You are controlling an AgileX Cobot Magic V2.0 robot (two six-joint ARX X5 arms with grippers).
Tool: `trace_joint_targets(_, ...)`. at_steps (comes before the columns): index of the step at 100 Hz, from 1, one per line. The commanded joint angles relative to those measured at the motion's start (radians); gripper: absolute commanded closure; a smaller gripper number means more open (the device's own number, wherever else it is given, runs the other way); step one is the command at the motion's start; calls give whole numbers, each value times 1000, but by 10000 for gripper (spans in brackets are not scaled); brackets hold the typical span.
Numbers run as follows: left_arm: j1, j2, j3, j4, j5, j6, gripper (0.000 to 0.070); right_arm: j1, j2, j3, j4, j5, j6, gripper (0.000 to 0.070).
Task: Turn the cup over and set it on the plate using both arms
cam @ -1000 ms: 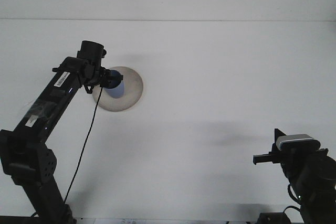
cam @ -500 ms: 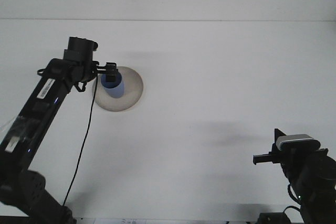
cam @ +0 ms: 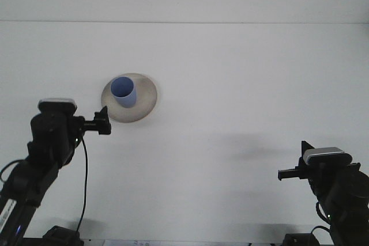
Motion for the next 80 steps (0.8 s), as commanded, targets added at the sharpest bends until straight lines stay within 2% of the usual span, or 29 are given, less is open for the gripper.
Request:
trace_joint_targets(1, -2, -66, -107, 35, 3, -24, 123, 2, 5, 7, 13, 0, -1, 700)
trace_joint_targets(6, -2, -120, -180, 61, 3, -23, 149, 2, 5, 7, 13, 0, -1, 700)
trace_joint_targets(10, -2, -154, -228, 79, 3, -23, 223, 2, 5, 7, 13, 0, -1, 700)
trace_joint_targets(14, -2, -182, -266, 93, 3, -28, 339, 2, 5, 7, 13, 0, -1, 700)
trace_joint_targets(21, -3, -217, -303, 105, 3, -58, 612, 2, 5, 7, 13, 0, -1, 700)
trace_joint_targets(22, -3, -220, -305, 105, 3, -59, 633, 2, 5, 7, 13, 0, -1, 700)
trace_joint_targets(23, -3, -222, -307, 105, 3, -61, 694, 2, 5, 7, 13, 0, -1, 700)
trace_joint_targets(80, -3, -256, -307, 105, 3, -61, 688, 2, 5, 7, 13, 0, -1, 700)
